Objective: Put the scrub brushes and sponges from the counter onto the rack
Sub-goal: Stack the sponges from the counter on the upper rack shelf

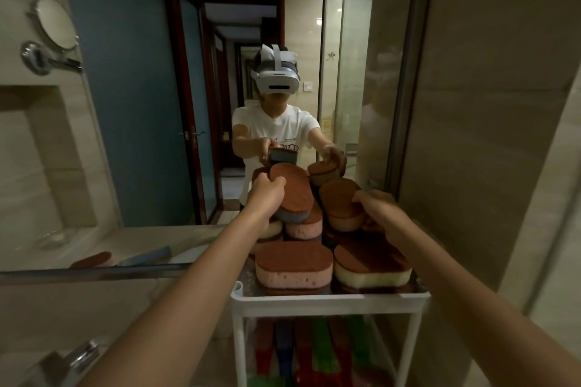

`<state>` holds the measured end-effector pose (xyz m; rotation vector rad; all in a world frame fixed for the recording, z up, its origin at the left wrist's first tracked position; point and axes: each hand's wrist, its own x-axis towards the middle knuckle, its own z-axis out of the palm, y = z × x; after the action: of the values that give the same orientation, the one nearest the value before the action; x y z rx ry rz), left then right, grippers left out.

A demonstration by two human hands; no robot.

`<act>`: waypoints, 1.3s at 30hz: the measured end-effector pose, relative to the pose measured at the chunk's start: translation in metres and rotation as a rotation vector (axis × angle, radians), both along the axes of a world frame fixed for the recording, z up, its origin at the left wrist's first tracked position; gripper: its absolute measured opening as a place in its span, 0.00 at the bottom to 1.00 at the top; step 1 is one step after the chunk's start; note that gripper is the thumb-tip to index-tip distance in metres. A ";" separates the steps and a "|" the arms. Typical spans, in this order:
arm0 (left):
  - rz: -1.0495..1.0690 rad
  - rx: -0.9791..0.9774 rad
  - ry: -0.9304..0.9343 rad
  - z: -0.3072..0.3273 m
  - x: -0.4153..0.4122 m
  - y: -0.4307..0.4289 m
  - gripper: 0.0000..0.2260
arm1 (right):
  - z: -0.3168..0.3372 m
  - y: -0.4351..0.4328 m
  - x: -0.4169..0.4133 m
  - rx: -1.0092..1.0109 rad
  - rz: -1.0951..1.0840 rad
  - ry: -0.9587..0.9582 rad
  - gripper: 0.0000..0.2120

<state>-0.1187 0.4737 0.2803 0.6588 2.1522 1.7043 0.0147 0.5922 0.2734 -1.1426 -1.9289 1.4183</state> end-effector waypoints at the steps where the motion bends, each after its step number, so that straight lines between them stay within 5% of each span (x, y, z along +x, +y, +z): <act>1: 0.001 0.004 -0.007 -0.001 -0.001 0.001 0.19 | 0.000 -0.001 -0.001 -0.009 0.008 -0.016 0.07; 8: 0.012 0.135 -0.171 0.002 -0.001 0.003 0.21 | -0.002 -0.004 -0.001 0.244 0.106 -0.198 0.12; 11: -0.006 0.233 -0.216 0.010 0.006 0.011 0.19 | 0.001 -0.006 0.006 0.451 0.088 -0.017 0.08; 16: -0.091 0.293 -0.287 0.019 0.031 0.033 0.22 | 0.012 -0.013 0.022 0.173 0.201 0.303 0.09; 19: -0.155 0.314 -0.343 0.022 0.046 0.041 0.19 | 0.015 -0.008 0.033 0.068 0.164 0.279 0.02; 22: -0.219 0.333 -0.393 0.020 0.056 0.046 0.18 | 0.017 -0.004 0.041 0.014 0.106 0.253 0.06; 27: -0.110 0.029 0.161 0.001 0.058 0.047 0.12 | 0.012 -0.001 0.052 0.328 -0.101 0.198 0.16; 31: -0.090 -0.428 0.556 -0.009 0.056 0.039 0.18 | -0.005 0.002 0.052 0.581 -0.206 0.024 0.19; 34: -0.196 -0.580 0.656 -0.016 0.054 0.034 0.22 | -0.012 0.007 0.047 0.416 -0.218 0.016 0.16; 39: -0.240 -0.567 0.652 -0.017 0.047 0.033 0.23 | -0.007 0.014 0.037 -0.134 -0.197 0.142 0.16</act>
<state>-0.0715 0.5064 0.2636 1.3479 2.6535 0.7355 0.0516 0.6065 0.2668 -1.2204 -1.5975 1.4954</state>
